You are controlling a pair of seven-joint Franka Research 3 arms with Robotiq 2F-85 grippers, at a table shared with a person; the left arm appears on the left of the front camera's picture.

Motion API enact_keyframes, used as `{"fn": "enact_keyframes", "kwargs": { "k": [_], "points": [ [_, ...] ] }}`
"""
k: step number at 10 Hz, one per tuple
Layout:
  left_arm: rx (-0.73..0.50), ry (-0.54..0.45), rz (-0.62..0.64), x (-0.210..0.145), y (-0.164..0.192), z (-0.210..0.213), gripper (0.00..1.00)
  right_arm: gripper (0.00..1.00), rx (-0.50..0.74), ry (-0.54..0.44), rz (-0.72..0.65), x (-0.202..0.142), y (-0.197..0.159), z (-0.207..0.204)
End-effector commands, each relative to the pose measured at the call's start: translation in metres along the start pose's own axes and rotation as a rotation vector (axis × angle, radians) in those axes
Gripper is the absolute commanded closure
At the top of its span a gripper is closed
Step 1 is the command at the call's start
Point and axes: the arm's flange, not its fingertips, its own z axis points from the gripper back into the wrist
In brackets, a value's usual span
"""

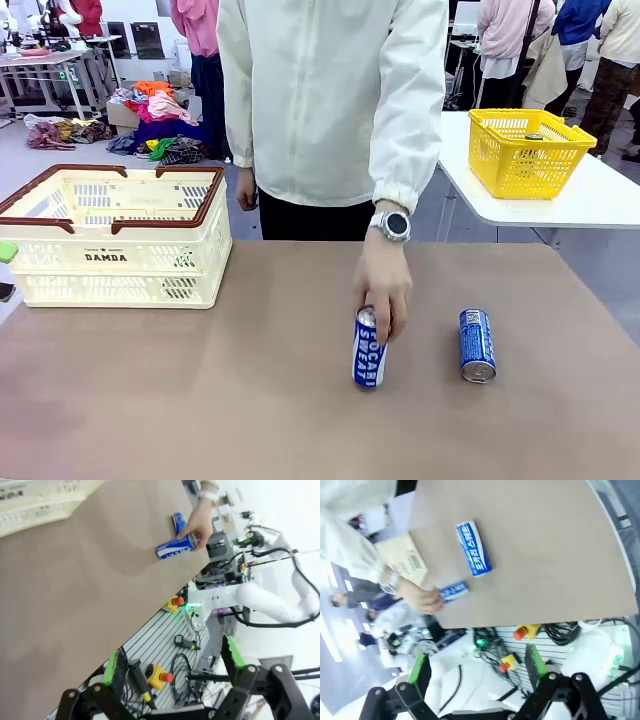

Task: Place the drinks into the Shopping basket.
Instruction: Pick up one drink and place it into the Shopping basket.

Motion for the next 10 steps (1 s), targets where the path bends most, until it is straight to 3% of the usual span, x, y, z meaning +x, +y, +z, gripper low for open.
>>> {"fn": "enact_keyframes", "kwargs": {
  "k": [1, 3, 6, 8, 10],
  "points": [
    [-0.009, -0.001, 0.007, -0.001, -0.002, 0.002, 0.0, 0.0, 0.099, 0.004, 0.017, 0.025, 0.003, -0.024],
    [-0.009, -0.001, 0.007, -0.001, -0.002, 0.002, 0.0, 0.0, 0.078, -0.004, 0.039, 0.026, 0.014, -0.044],
    [-0.009, -0.001, 0.007, -0.001, -0.002, 0.002, 0.0, 0.0, -0.082, 0.081, 0.14, 0.032, 0.081, -0.119],
    [-0.009, -0.001, 0.007, -0.001, -0.002, 0.002, 0.0, 0.0, -0.297, 0.176, 0.194, 0.029, 0.133, -0.193],
    [-0.009, -0.001, 0.007, -0.001, -0.002, 0.002, 0.0, 0.0, -0.526, 0.14, 0.229, 0.022, 0.166, -0.252]
  ]
}}
